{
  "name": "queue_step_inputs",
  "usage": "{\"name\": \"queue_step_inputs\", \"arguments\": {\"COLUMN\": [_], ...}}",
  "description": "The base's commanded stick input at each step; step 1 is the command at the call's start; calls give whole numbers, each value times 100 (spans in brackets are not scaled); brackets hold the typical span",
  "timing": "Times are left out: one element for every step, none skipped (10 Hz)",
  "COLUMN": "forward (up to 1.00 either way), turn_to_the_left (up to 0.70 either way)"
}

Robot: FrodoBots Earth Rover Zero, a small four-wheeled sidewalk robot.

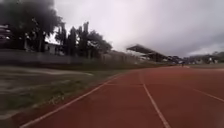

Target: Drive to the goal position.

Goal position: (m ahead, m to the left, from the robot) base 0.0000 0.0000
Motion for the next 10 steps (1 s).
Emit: {"name": "queue_step_inputs", "arguments": {"forward": [0,0,0,0,0,0,0,0,0,0], "turn_to_the_left": [70,70,70,70,70,70,70,70,70,70]}}
